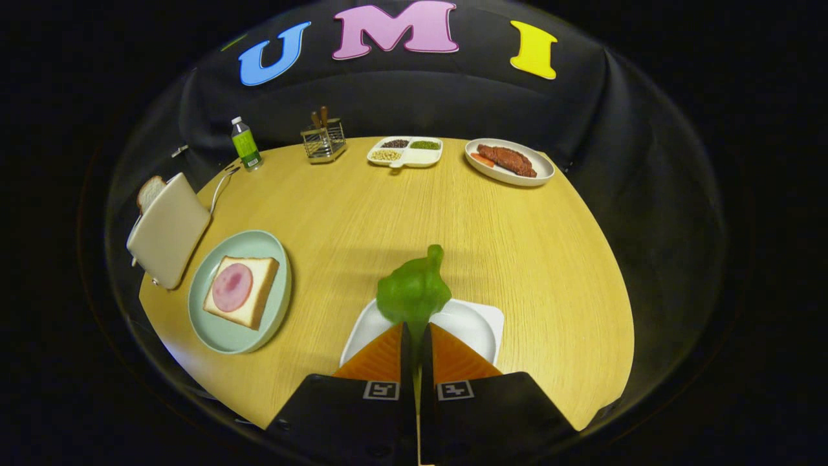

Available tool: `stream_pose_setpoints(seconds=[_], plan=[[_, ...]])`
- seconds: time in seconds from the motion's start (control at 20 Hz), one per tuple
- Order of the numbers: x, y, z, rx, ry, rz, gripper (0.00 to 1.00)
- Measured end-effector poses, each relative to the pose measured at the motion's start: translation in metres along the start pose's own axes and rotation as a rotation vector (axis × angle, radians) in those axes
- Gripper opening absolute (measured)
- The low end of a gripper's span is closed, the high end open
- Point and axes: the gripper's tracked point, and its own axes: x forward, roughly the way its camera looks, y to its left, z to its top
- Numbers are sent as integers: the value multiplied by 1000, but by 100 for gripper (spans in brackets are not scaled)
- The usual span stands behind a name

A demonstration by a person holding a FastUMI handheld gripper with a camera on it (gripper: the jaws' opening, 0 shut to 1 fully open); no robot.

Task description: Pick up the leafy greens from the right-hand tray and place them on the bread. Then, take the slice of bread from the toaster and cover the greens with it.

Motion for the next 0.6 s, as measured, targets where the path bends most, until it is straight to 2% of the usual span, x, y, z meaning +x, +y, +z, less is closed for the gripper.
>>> stream_pose_setpoints(seconds=[0.4,0.6], plan=[[-42,63,59,-96,-110,73,7],[-46,113,69,-139,-126,134,6]])
